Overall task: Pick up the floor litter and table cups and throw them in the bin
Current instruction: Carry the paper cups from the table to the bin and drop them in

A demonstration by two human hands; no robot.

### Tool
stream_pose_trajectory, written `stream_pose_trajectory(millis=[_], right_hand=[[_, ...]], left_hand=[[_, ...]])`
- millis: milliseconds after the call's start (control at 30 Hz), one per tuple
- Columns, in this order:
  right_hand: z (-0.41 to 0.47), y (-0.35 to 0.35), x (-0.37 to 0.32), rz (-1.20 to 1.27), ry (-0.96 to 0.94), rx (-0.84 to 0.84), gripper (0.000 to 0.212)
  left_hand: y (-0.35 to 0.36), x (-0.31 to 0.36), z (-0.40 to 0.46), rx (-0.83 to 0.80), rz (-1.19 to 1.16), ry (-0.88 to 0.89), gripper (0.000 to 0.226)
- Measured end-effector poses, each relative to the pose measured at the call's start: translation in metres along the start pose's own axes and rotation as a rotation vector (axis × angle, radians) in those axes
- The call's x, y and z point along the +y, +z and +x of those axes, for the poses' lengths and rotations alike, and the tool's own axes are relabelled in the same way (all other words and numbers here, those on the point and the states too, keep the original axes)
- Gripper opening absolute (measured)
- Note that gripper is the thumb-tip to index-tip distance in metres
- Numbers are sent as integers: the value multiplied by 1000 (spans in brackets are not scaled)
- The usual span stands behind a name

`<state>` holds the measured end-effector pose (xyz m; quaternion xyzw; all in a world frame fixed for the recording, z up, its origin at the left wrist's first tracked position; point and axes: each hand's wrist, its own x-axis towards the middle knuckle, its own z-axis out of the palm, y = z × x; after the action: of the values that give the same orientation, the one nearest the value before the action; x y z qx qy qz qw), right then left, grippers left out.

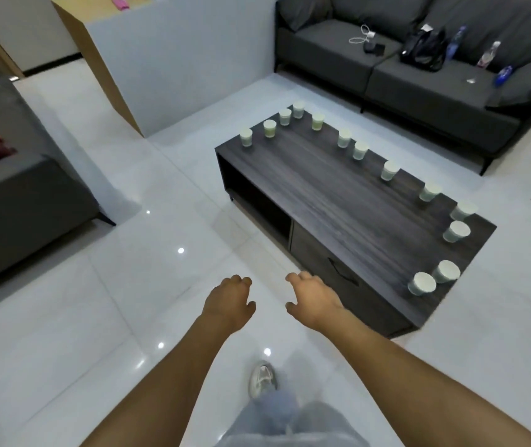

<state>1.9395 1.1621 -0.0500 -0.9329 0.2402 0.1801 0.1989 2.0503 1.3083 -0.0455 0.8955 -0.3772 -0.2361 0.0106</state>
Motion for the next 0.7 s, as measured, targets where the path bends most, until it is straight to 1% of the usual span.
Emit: stream_pose_trajectory(millis=[167,367,567,700], right_hand=[[86,-40,-23,8,2,-40,54],[198,-82,-27,2,16,-88,54],[341,-145,-20,42,24,-74,53],[414,-188,-18,46,21,-71,50]], left_hand=[[-52,-41,79,-5,-3,-10,43],[-97,-76,185,-20,-25,-30,44],[-152,-99,315,-27,-30,-49,44],[-195,-108,388,-21,-47,-45,45]])
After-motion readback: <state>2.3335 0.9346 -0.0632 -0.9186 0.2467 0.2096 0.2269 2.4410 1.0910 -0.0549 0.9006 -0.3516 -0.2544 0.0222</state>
